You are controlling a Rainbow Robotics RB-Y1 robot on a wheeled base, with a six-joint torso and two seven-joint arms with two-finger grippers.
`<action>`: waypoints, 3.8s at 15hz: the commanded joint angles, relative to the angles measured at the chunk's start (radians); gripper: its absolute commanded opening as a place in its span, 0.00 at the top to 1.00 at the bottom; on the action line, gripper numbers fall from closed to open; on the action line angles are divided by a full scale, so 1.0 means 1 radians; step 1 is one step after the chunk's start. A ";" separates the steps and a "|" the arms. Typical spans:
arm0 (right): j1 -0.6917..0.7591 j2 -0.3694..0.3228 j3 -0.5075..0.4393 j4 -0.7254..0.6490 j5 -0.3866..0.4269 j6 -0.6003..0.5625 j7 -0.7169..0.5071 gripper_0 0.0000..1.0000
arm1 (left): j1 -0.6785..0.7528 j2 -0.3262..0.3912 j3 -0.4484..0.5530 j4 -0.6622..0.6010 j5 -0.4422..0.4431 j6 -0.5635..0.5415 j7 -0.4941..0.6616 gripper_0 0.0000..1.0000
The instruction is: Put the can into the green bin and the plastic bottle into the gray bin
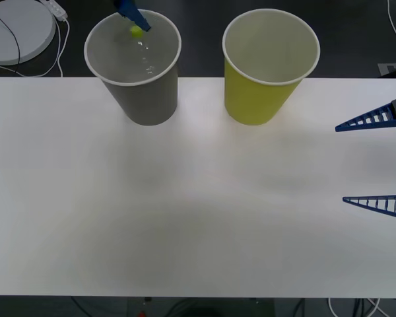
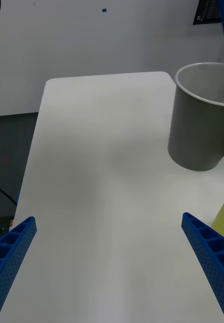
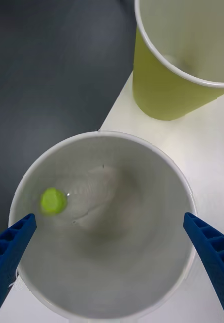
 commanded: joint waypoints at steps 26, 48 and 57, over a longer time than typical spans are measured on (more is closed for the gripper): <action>0.000 0.000 0.000 0.000 0.000 0.000 0.000 0.00 | 0.614 0.553 0.218 -0.539 0.466 0.243 -0.265 0.00; 0.000 0.000 0.000 0.000 0.000 0.000 0.000 0.00 | 1.554 0.363 1.029 -1.027 0.364 0.258 -0.417 0.00; 0.000 0.000 0.000 0.000 0.000 0.000 0.000 0.00 | 1.764 0.355 1.170 -1.032 0.512 0.167 -0.661 0.00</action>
